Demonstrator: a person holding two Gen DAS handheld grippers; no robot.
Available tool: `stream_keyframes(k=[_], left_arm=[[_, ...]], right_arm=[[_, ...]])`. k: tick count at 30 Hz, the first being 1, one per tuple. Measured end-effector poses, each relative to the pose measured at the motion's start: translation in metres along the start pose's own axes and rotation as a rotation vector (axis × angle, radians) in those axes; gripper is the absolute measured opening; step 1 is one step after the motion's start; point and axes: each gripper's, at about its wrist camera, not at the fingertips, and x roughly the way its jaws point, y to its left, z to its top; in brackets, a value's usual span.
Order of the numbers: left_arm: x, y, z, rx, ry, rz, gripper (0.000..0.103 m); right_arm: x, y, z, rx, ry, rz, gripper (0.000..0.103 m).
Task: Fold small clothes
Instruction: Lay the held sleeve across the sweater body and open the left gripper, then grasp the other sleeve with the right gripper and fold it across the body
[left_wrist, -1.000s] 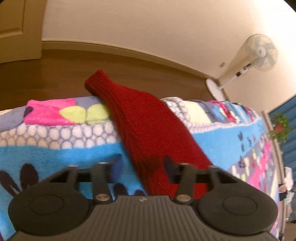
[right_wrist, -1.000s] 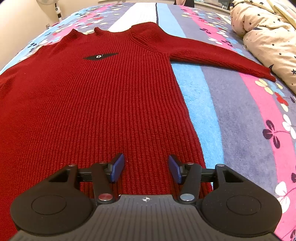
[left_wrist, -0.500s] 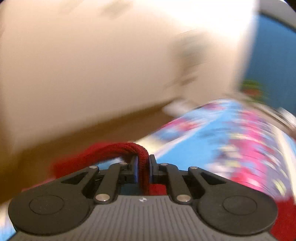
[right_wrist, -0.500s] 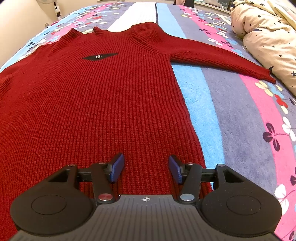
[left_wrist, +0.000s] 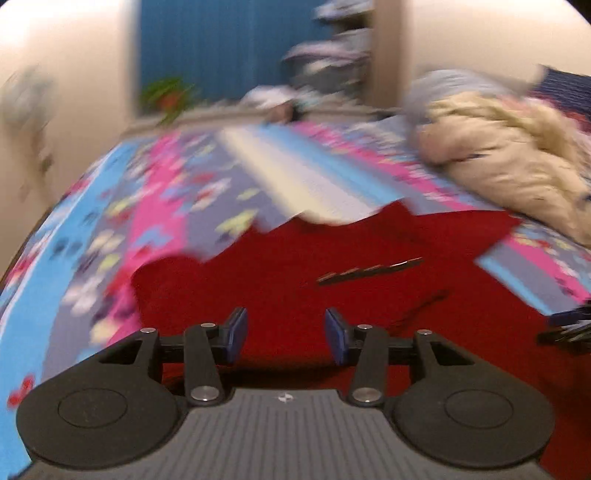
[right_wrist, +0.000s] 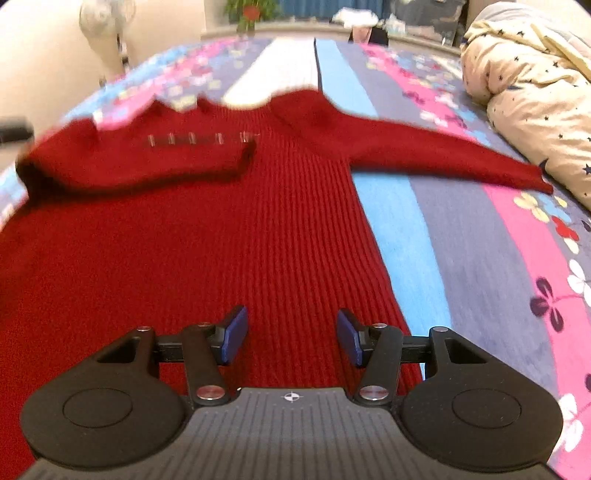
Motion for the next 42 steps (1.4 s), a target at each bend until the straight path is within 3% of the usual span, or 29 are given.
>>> stream_keyframes(k=[3, 5, 7, 10, 12, 14, 15, 16, 19, 22, 23, 25, 27, 29, 31, 33, 35, 38, 40, 42], left_arm=[[0.017, 0.022, -0.001, -0.065, 0.073, 0.11, 0.05], [0.02, 0.032, 0.007, -0.139, 0.083, 0.121, 0.05], [0.012, 0.036, 0.004, -0.177, 0.074, 0.118, 0.05], [0.005, 0.019, -0.003, -0.156, 0.052, 0.132, 0.051], [0.01, -0.001, -0.013, -0.116, 0.045, 0.121, 0.051], [0.014, -0.027, -0.03, -0.056, 0.022, 0.141, 0.051], [0.017, -0.037, -0.039, -0.032, 0.009, 0.155, 0.051], [0.021, -0.046, -0.048, -0.014, -0.001, 0.162, 0.051], [0.039, -0.074, -0.089, 0.068, -0.016, 0.214, 0.052], [0.042, -0.091, -0.111, 0.145, -0.125, 0.294, 0.052], [0.043, -0.093, -0.114, 0.159, -0.14, 0.31, 0.052], [0.042, -0.095, -0.117, 0.165, -0.155, 0.323, 0.052], [0.043, -0.093, -0.119, 0.156, -0.158, 0.317, 0.052], [0.044, -0.09, -0.12, 0.142, -0.155, 0.307, 0.052], [0.044, -0.09, -0.121, 0.134, -0.15, 0.301, 0.053], [0.045, -0.09, -0.118, 0.137, -0.144, 0.303, 0.053], [0.046, -0.09, -0.116, 0.145, -0.137, 0.312, 0.054], [0.046, -0.097, -0.116, 0.172, -0.136, 0.337, 0.054], [0.047, -0.099, -0.116, 0.184, -0.138, 0.347, 0.054], [0.048, -0.1, -0.117, 0.19, -0.137, 0.352, 0.054]], right_arm=[[0.006, -0.005, 0.02, 0.122, -0.073, 0.081, 0.041], [0.02, -0.005, 0.036, 0.172, -0.114, 0.125, 0.041], [0.041, 0.0, 0.051, 0.195, -0.137, 0.157, 0.043], [0.078, 0.006, 0.068, 0.236, -0.131, 0.18, 0.058], [0.105, 0.011, 0.075, 0.235, -0.099, 0.166, 0.057], [0.123, 0.016, 0.079, 0.227, -0.105, 0.141, 0.047], [0.125, 0.021, 0.081, 0.203, -0.128, 0.136, 0.01], [0.126, 0.026, 0.085, 0.174, -0.138, 0.138, 0.002], [0.112, 0.02, 0.103, 0.146, -0.267, 0.139, 0.0], [0.099, -0.008, 0.122, 0.181, -0.382, 0.008, 0.0], [0.102, -0.019, 0.124, 0.197, -0.381, -0.054, 0.0], [0.119, -0.044, 0.122, 0.279, -0.271, -0.115, 0.0], [0.129, -0.057, 0.114, 0.342, -0.18, -0.111, 0.004], [0.118, -0.06, 0.109, 0.368, -0.252, -0.135, 0.007], [0.114, -0.054, 0.106, 0.344, -0.304, -0.058, 0.018], [0.137, -0.055, 0.107, 0.315, -0.128, 0.051, 0.025], [0.136, -0.069, 0.104, 0.373, -0.136, 0.047, 0.017], [0.119, -0.104, 0.112, 0.524, -0.207, -0.014, 0.027], [0.108, -0.126, 0.117, 0.565, -0.261, -0.066, 0.042], [0.102, -0.156, 0.118, 0.604, -0.297, -0.141, 0.05]])
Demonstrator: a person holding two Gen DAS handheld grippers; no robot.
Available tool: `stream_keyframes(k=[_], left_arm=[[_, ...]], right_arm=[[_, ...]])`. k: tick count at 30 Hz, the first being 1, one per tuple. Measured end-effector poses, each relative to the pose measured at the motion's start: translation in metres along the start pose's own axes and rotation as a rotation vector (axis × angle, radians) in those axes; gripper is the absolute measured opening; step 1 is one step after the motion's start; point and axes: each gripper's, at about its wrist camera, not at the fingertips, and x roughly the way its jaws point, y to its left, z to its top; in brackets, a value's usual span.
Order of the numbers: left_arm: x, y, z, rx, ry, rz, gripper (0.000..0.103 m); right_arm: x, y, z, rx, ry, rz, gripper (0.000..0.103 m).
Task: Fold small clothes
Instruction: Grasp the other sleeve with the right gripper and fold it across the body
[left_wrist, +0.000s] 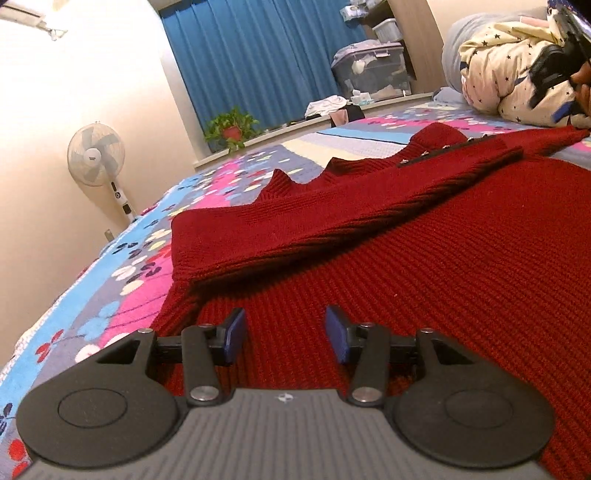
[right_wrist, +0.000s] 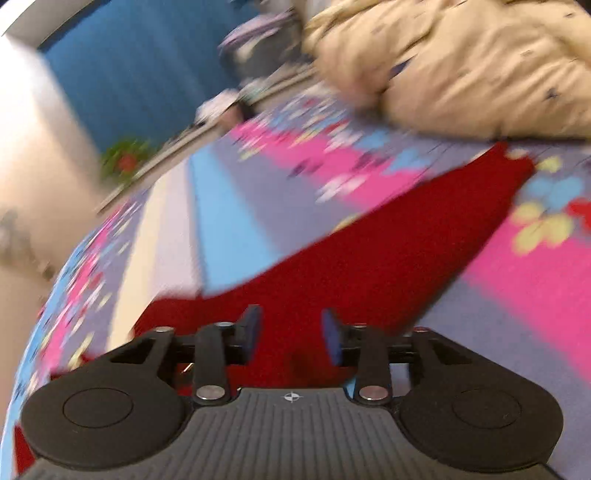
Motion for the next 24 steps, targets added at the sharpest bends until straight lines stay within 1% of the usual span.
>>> stream_keyframes(k=[1, 3, 6, 7, 8, 10, 11, 12, 14, 15, 16, 18, 20, 22, 24], left_arm=[[0.0, -0.001, 0.0, 0.003, 0.0, 0.002, 0.054], [0.002, -0.001, 0.0, 0.01, 0.001, 0.007, 0.055], [0.002, -0.004, -0.002, 0.018, -0.001, 0.013, 0.055], [0.002, -0.004, -0.002, 0.019, -0.001, 0.014, 0.055], [0.002, -0.004, -0.002, 0.02, -0.001, 0.015, 0.055], [0.002, -0.005, -0.002, 0.021, -0.001, 0.017, 0.055], [0.002, -0.005, -0.002, 0.021, -0.001, 0.016, 0.055], [0.002, -0.005, -0.002, 0.021, -0.001, 0.017, 0.055], [0.002, -0.005, -0.002, 0.021, -0.002, 0.017, 0.055], [0.002, -0.005, -0.002, 0.02, -0.001, 0.016, 0.055], [0.002, -0.005, -0.002, 0.021, -0.001, 0.016, 0.055], [0.002, -0.005, -0.002, 0.019, -0.002, 0.016, 0.055], [0.002, -0.005, -0.003, 0.016, -0.004, 0.014, 0.055], [0.001, -0.005, -0.003, 0.013, -0.006, 0.014, 0.055], [0.001, -0.005, -0.003, 0.009, -0.009, 0.013, 0.055]], right_arm=[[0.003, -0.022, 0.011, 0.028, -0.028, -0.043, 0.052], [0.007, -0.056, 0.026, 0.112, -0.054, -0.135, 0.054], [0.022, -0.097, 0.033, 0.24, -0.059, -0.229, 0.063], [0.028, -0.109, 0.036, 0.273, -0.052, -0.254, 0.064], [0.032, -0.12, 0.036, 0.3, -0.041, -0.266, 0.064], [0.038, -0.132, 0.031, 0.33, -0.021, -0.257, 0.066], [0.041, -0.133, 0.031, 0.322, -0.028, -0.248, 0.068], [0.045, -0.133, 0.033, 0.304, -0.034, -0.24, 0.074], [0.057, -0.128, 0.039, 0.285, -0.031, -0.207, 0.075], [0.059, -0.128, 0.04, 0.285, -0.032, -0.188, 0.071], [0.056, -0.128, 0.042, 0.282, -0.038, -0.177, 0.05], [0.058, -0.131, 0.043, 0.296, -0.047, -0.194, 0.014], [0.053, -0.133, 0.044, 0.335, -0.078, -0.169, 0.013], [0.046, -0.115, 0.049, 0.256, -0.131, -0.182, 0.013], [0.031, -0.08, 0.055, 0.12, -0.216, -0.167, 0.012]])
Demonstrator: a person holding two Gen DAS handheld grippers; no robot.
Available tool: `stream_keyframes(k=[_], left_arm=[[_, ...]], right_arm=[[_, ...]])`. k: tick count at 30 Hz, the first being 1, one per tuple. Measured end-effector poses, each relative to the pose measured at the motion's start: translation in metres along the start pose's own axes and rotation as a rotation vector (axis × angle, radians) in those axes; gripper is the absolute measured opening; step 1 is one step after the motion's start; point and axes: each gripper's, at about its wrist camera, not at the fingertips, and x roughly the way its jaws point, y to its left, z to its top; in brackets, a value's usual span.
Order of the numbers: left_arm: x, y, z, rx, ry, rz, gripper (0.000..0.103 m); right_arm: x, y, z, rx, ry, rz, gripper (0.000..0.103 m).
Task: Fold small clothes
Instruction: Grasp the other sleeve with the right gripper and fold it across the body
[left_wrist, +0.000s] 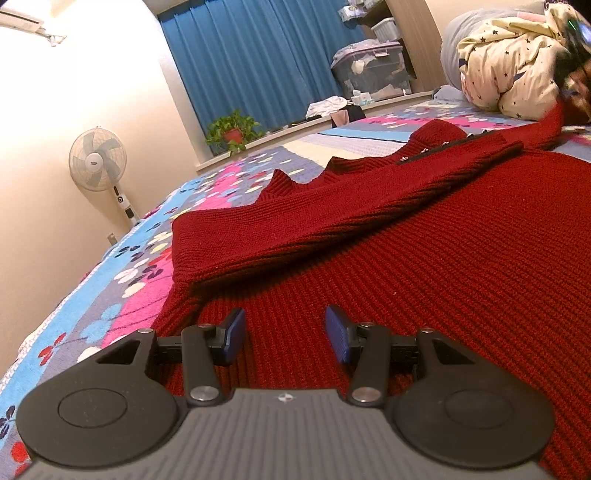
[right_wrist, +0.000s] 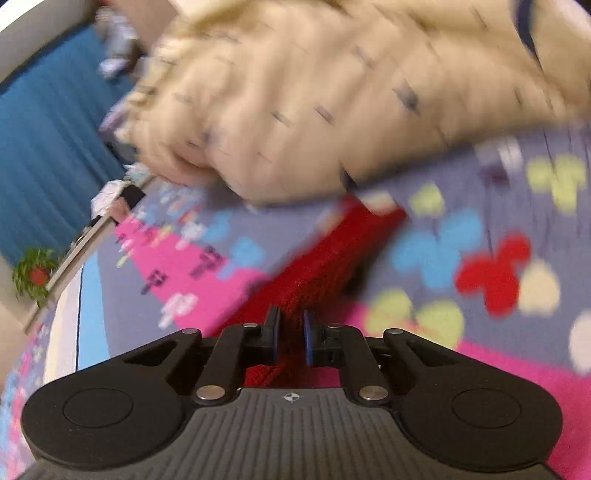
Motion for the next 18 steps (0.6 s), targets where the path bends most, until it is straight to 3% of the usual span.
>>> stream_keyframes(k=[2, 4, 7, 9, 10, 13, 14, 15, 18], left_arm=[[0.0, 0.001, 0.0, -0.004, -0.002, -0.001, 0.055], [0.0, 0.002, -0.001, -0.011, -0.004, -0.005, 0.054], [0.0, 0.004, 0.0, -0.022, -0.003, -0.012, 0.054], [0.0, 0.005, 0.0, -0.025, -0.003, -0.013, 0.054], [0.001, 0.006, 0.0, -0.026, -0.004, -0.015, 0.054], [0.001, 0.008, 0.0, -0.036, -0.005, -0.02, 0.054], [0.002, 0.009, 0.0, -0.038, -0.004, -0.021, 0.055], [0.002, 0.009, 0.0, -0.041, -0.004, -0.023, 0.055], [0.002, 0.012, -0.001, -0.049, -0.004, -0.028, 0.055]], right_arm=[[-0.032, 0.051, -0.002, -0.186, -0.113, 0.098, 0.012], [-0.074, 0.107, -0.023, -0.399, -0.211, 0.271, 0.012], [-0.145, 0.179, -0.091, -0.735, -0.273, 0.593, 0.013], [-0.177, 0.206, -0.144, -0.841, -0.154, 0.75, 0.015], [-0.185, 0.215, -0.174, -0.861, -0.043, 0.807, 0.016], [-0.195, 0.224, -0.252, -0.995, 0.256, 0.867, 0.016], [-0.199, 0.223, -0.267, -1.044, 0.284, 0.855, 0.016], [-0.205, 0.221, -0.273, -1.069, 0.255, 0.842, 0.021], [-0.214, 0.214, -0.246, -1.004, 0.262, 0.845, 0.027]])
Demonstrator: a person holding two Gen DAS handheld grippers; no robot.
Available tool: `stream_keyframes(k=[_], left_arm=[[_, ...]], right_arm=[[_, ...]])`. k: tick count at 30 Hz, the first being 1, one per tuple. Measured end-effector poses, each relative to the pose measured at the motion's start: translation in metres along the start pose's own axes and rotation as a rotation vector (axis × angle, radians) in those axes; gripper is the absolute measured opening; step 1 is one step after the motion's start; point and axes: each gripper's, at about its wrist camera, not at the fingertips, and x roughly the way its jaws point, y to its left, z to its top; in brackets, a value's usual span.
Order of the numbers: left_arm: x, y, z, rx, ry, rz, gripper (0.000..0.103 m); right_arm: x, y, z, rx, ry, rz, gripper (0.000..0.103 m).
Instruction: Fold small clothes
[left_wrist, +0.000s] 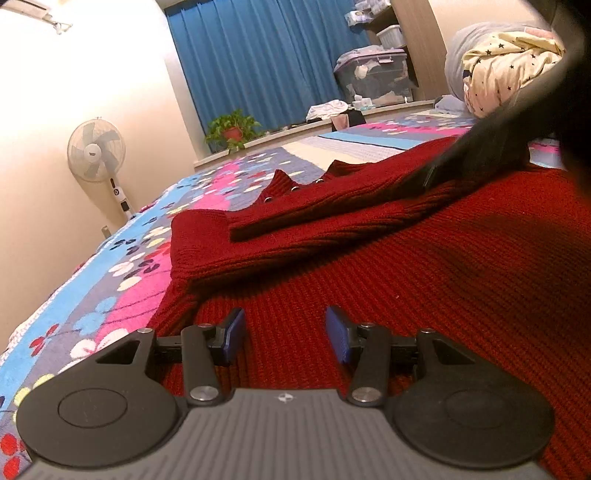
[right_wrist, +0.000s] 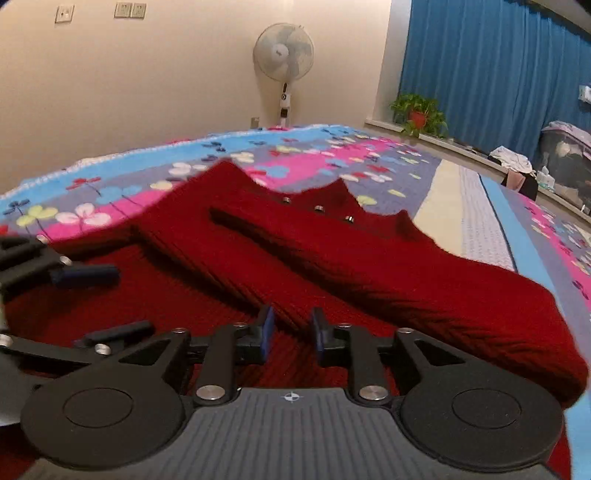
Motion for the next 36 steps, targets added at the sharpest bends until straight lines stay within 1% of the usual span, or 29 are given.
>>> stream_keyframes(k=[1, 2, 5, 6, 7, 8, 9, 11, 12, 13, 14, 15, 17, 21, 22, 23, 25, 26, 28, 29, 30, 31, 32, 33, 34, 36], left_arm=[[0.0, 0.001, 0.0, -0.002, 0.0, -0.001, 0.055], [0.0, 0.001, 0.0, -0.002, 0.001, -0.002, 0.055], [0.001, 0.004, 0.002, -0.014, 0.006, -0.013, 0.055], [0.001, 0.006, 0.003, -0.024, 0.014, -0.02, 0.055], [0.001, 0.007, 0.005, -0.03, 0.022, -0.025, 0.055], [0.0, 0.008, 0.008, -0.035, 0.031, -0.029, 0.055], [0.0, 0.009, 0.01, -0.037, 0.039, -0.03, 0.057], [-0.002, 0.011, 0.015, -0.04, 0.061, -0.022, 0.057], [-0.004, 0.012, 0.02, -0.041, 0.069, -0.015, 0.057], [-0.006, 0.014, 0.027, -0.051, 0.067, 0.002, 0.056], [-0.012, 0.017, 0.036, -0.079, 0.034, 0.034, 0.056], [-0.016, 0.021, 0.044, -0.112, -0.002, 0.051, 0.056], [-0.014, 0.028, 0.066, -0.175, -0.031, 0.048, 0.056], [0.024, 0.041, 0.103, -0.305, 0.029, 0.021, 0.056], [0.037, 0.043, 0.109, -0.331, 0.046, 0.017, 0.058], [0.054, 0.045, 0.115, -0.351, 0.075, 0.022, 0.06], [0.086, 0.048, 0.124, -0.379, 0.147, 0.052, 0.071], [0.103, 0.05, 0.126, -0.408, 0.194, 0.066, 0.073], [0.127, 0.053, 0.125, -0.467, 0.273, 0.052, 0.074], [0.137, 0.052, 0.124, -0.489, 0.303, 0.057, 0.074], [0.141, 0.05, 0.122, -0.491, 0.308, 0.069, 0.072], [0.144, 0.047, 0.122, -0.478, 0.303, 0.081, 0.062], [0.145, 0.044, 0.122, -0.457, 0.291, 0.078, 0.048], [0.144, 0.04, 0.123, -0.424, 0.272, 0.061, 0.002], [0.143, 0.036, 0.125, -0.392, 0.259, 0.042, 0.0], [0.128, 0.029, 0.133, -0.335, 0.185, 0.045, 0.0]], right_arm=[[-0.012, -0.014, 0.006, 0.058, -0.009, -0.017, 0.032], [-0.025, -0.029, 0.011, 0.115, -0.012, -0.05, 0.034], [-0.069, -0.065, 0.017, 0.264, -0.005, -0.158, 0.037], [-0.083, -0.075, 0.015, 0.312, 0.003, -0.193, 0.043], [-0.097, -0.084, 0.007, 0.357, 0.029, -0.24, 0.051], [-0.106, -0.09, -0.001, 0.384, 0.062, -0.282, 0.055], [-0.112, -0.097, -0.012, 0.401, 0.114, -0.323, 0.06], [-0.109, -0.104, -0.035, 0.41, 0.188, -0.354, 0.06], [-0.104, -0.109, -0.049, 0.416, 0.249, -0.375, 0.06], [-0.098, -0.116, -0.059, 0.424, 0.321, -0.399, 0.058], [-0.091, -0.121, -0.067, 0.435, 0.379, -0.416, 0.058], [-0.089, -0.125, -0.071, 0.447, 0.382, -0.405, 0.059], [-0.085, -0.132, -0.075, 0.454, 0.376, -0.378, 0.06], [-0.09, -0.129, -0.077, 0.407, 0.374, -0.341, 0.06], [-0.092, -0.131, -0.077, 0.405, 0.377, -0.332, 0.06], [-0.093, -0.132, -0.075, 0.406, 0.381, -0.324, 0.06], [-0.096, -0.133, -0.074, 0.417, 0.39, -0.311, 0.06], [-0.095, -0.132, -0.071, 0.418, 0.394, -0.306, 0.06], [-0.096, -0.131, -0.072, 0.411, 0.398, -0.297, 0.061], [-0.096, -0.132, -0.071, 0.407, 0.4, -0.292, 0.061], [-0.095, -0.133, -0.071, 0.407, 0.402, -0.288, 0.061], [-0.095, -0.133, -0.071, 0.407, 0.404, -0.284, 0.061], [-0.094, -0.134, -0.071, 0.407, 0.406, -0.28, 0.061], [-0.093, -0.135, -0.071, 0.408, 0.407, -0.275, 0.061], [-0.093, -0.136, -0.071, 0.41, 0.409, -0.272, 0.061], [-0.091, -0.136, -0.071, 0.413, 0.412, -0.27, 0.061]])
